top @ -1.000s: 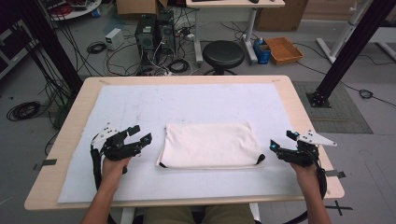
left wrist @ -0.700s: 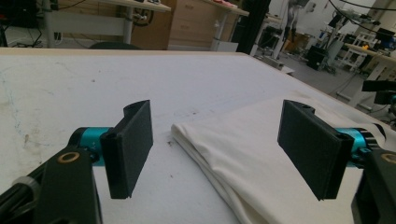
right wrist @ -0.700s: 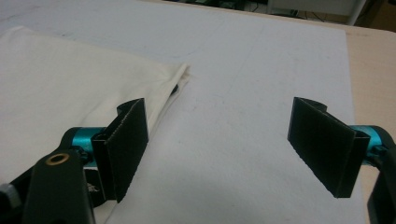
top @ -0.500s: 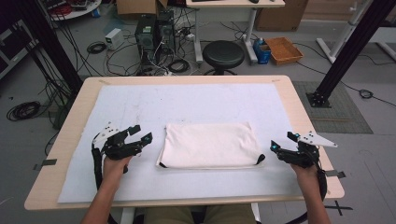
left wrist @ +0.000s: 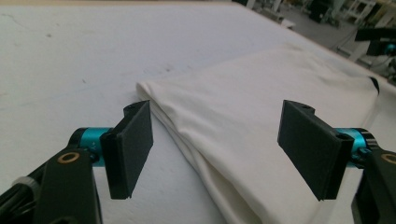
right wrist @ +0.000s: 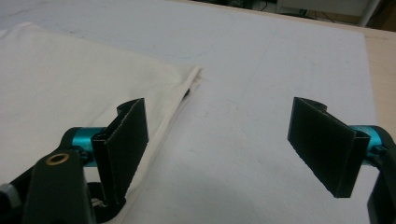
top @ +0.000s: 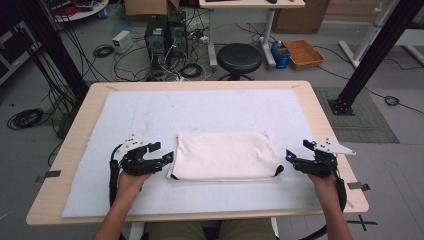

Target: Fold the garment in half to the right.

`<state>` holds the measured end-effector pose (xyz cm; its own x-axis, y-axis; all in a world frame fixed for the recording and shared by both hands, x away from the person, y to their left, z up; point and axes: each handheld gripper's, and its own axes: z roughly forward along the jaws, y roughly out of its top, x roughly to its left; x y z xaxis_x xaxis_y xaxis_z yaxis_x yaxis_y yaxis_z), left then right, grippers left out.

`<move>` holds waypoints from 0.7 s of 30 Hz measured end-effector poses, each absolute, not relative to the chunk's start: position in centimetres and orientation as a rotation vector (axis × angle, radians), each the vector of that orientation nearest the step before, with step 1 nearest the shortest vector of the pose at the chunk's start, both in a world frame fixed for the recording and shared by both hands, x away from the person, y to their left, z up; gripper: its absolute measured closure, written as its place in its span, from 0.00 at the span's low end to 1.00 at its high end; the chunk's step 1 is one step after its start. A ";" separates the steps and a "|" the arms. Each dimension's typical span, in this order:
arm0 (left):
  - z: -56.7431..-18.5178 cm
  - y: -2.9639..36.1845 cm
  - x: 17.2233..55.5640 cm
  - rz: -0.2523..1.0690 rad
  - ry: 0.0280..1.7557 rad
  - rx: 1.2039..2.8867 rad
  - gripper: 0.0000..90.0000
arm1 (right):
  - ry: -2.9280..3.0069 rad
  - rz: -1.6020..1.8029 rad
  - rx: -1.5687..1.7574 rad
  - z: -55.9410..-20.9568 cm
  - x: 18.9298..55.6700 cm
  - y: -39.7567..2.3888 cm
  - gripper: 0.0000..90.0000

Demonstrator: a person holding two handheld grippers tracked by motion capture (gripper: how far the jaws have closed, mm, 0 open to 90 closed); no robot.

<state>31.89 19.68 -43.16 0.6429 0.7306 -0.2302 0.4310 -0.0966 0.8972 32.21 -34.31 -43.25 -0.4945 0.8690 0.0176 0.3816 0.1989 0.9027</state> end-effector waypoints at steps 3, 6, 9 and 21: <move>-43.3 18.8 31.7 0.317 1.036 1.800 0.30 | 1.996 1.259 1.130 -43.3 32.5 -33.8 0.22; -43.8 18.2 31.7 0.305 1.094 1.856 0.32 | 2.000 1.259 1.132 -43.3 32.6 -33.7 0.22; -43.9 18.1 31.4 0.305 1.097 1.874 0.35 | 1.994 1.265 1.142 -43.4 32.9 -33.8 0.22; -44.9 16.9 29.9 0.393 1.135 2.010 0.44 | 2.025 1.265 1.113 -43.3 34.2 -32.1 0.22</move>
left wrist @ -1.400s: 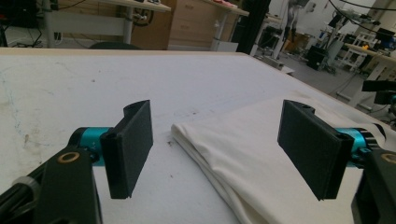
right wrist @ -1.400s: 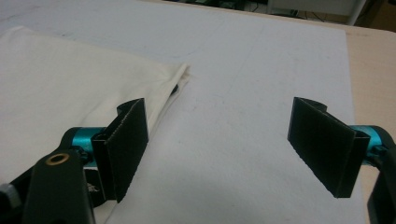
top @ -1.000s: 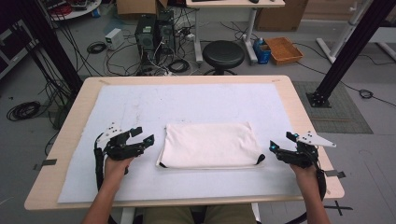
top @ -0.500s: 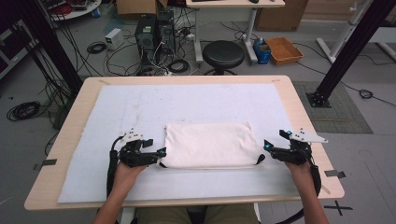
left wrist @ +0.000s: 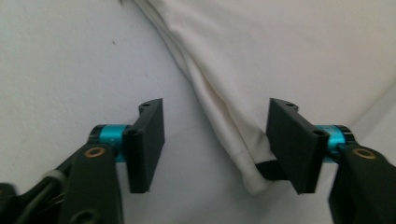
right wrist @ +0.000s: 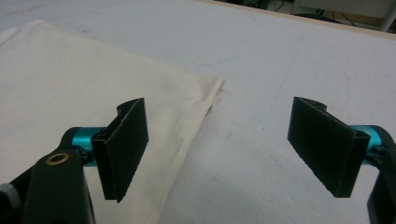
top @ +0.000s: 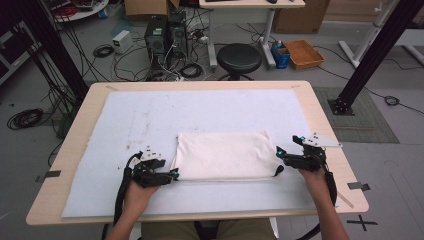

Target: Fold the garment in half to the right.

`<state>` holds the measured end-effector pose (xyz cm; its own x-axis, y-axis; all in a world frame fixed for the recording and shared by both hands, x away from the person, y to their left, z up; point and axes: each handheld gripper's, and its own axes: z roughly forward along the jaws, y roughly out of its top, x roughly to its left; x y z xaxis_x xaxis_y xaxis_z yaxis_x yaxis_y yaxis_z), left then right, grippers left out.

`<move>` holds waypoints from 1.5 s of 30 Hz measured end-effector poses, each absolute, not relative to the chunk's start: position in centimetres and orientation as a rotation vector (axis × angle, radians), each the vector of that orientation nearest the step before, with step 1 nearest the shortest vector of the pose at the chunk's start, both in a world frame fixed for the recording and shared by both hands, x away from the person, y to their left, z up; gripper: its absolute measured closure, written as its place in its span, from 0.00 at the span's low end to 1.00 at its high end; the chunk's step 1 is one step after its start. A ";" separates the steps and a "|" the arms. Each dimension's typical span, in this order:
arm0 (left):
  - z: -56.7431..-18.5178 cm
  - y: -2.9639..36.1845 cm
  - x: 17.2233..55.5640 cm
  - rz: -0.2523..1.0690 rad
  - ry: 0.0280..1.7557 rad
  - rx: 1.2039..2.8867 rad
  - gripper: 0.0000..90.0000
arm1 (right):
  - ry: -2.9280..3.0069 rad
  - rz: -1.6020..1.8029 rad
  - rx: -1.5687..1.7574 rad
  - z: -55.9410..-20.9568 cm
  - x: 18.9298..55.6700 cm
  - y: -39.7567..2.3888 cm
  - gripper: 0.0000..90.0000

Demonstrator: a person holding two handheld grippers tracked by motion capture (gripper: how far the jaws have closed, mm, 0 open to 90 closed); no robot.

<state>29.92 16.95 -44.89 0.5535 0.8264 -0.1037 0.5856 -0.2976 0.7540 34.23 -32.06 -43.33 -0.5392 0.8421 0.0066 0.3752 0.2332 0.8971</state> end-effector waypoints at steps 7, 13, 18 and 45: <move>-44.7 16.6 29.7 0.433 1.141 2.045 0.55 | 2.054 1.245 1.093 -43.3 34.5 -31.2 0.22; -44.3 16.2 29.8 0.343 1.092 2.088 0.86 | 2.073 1.252 1.073 -43.0 34.3 -30.4 0.22; -44.3 16.6 30.2 0.263 1.101 2.073 0.93 | 2.132 1.309 1.006 -41.7 34.2 -27.7 0.22; -45.0 18.0 30.1 0.123 1.049 2.007 0.90 | 2.612 1.037 0.685 -42.2 43.2 -2.0 0.28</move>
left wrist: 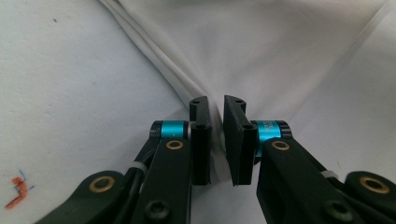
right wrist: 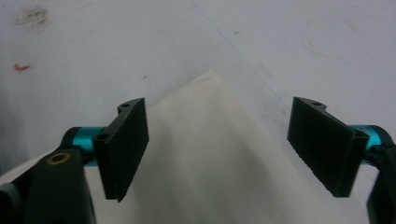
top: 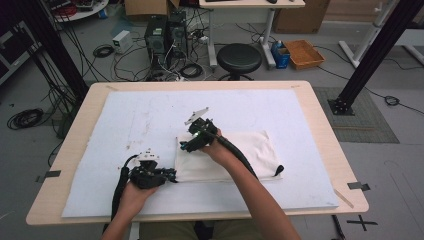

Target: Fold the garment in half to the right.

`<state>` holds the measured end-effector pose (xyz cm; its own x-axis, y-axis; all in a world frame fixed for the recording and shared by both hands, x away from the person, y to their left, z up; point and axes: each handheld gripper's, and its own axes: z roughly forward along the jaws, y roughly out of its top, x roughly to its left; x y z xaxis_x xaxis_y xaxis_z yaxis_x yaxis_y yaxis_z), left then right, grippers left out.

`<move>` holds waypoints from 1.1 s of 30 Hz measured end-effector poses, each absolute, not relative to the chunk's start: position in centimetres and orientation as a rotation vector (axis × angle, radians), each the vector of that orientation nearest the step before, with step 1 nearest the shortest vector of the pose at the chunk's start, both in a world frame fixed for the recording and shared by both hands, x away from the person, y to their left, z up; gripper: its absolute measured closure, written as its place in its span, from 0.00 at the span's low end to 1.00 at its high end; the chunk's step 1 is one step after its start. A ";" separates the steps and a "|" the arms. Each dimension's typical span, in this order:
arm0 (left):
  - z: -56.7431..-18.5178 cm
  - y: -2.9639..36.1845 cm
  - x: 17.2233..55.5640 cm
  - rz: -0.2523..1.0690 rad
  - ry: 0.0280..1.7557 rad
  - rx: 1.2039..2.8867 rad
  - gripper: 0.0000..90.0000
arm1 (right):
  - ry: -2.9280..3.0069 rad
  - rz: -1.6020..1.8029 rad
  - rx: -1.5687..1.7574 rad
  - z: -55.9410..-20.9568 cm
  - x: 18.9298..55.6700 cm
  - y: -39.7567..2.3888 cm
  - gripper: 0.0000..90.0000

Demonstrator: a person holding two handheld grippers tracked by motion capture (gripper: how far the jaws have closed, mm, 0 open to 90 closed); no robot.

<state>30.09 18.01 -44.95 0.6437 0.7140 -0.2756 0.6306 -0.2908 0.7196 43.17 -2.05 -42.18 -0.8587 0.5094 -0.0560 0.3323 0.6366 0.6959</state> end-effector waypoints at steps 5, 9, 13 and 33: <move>-45.0 18.1 30.1 0.123 1.043 2.010 0.90 | 2.624 0.933 0.720 -42.9 44.3 -0.2 0.44; -45.0 18.1 30.1 0.120 1.043 2.008 0.90 | 2.673 0.910 0.678 -43.5 44.5 0.6 0.62; -45.0 18.1 30.1 0.121 1.046 2.006 0.90 | 2.723 0.927 0.643 -43.3 44.4 0.6 0.86; -41.3 15.6 30.5 0.013 0.894 1.712 0.95 | 2.560 1.259 0.686 -39.0 43.3 -5.2 0.93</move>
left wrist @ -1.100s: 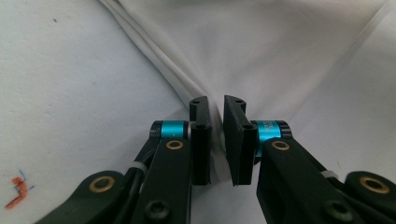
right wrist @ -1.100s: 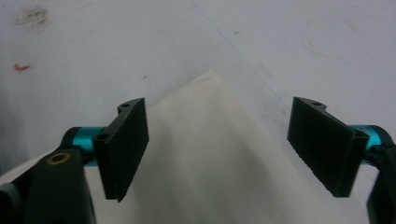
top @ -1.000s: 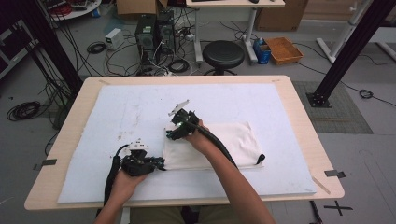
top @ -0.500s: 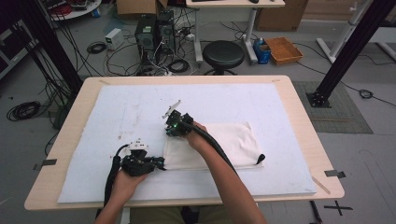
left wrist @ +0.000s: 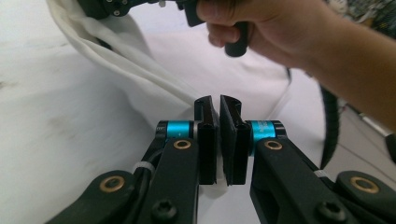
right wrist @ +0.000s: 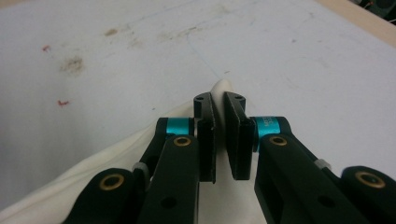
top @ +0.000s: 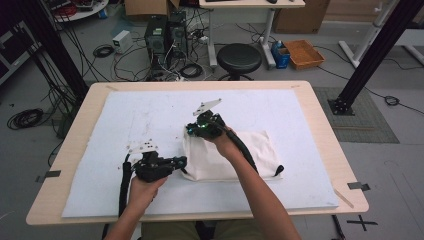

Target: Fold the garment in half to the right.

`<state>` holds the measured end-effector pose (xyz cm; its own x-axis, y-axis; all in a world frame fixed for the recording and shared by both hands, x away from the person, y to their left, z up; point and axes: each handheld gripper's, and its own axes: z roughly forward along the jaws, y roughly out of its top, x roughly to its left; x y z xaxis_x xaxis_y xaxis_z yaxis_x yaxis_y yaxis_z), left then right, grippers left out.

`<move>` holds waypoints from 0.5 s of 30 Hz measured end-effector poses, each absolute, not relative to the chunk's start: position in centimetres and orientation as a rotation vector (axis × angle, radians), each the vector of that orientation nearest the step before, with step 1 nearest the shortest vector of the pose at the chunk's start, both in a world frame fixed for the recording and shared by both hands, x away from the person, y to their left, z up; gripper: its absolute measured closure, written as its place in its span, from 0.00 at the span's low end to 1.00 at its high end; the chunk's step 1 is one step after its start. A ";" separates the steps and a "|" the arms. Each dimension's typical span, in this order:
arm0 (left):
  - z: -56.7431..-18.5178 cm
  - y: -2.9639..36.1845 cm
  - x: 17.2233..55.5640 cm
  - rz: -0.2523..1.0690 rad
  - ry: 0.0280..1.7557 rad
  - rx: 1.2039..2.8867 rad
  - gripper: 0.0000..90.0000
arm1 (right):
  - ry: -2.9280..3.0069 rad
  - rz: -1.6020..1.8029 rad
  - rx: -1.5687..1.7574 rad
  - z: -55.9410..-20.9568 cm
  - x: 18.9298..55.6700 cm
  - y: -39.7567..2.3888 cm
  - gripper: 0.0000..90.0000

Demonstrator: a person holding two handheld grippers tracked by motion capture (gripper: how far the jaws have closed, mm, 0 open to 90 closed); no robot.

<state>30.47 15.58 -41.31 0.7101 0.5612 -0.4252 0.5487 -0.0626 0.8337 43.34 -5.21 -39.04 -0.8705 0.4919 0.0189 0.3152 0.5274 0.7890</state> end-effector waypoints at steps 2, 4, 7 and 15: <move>-40.9 14.8 30.8 0.002 0.871 1.710 0.95 | 2.538 1.296 0.707 -38.6 43.3 -6.3 0.93; -40.4 14.0 31.1 -0.006 0.852 1.706 0.95 | 2.510 1.324 0.728 -38.3 43.3 -7.5 0.94; -39.7 12.7 31.8 -0.023 0.828 1.687 0.95 | 2.466 1.373 0.778 -37.8 43.5 -9.6 0.94; -37.8 8.8 33.2 -0.043 0.781 1.706 0.95 | 2.352 1.461 0.882 -36.6 43.3 -14.6 0.94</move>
<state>33.20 8.78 -37.83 0.7739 0.4703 -0.4241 0.5141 -0.0756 0.8544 43.30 -14.57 -36.56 -0.7907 0.6019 0.1117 0.3668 0.3197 0.8737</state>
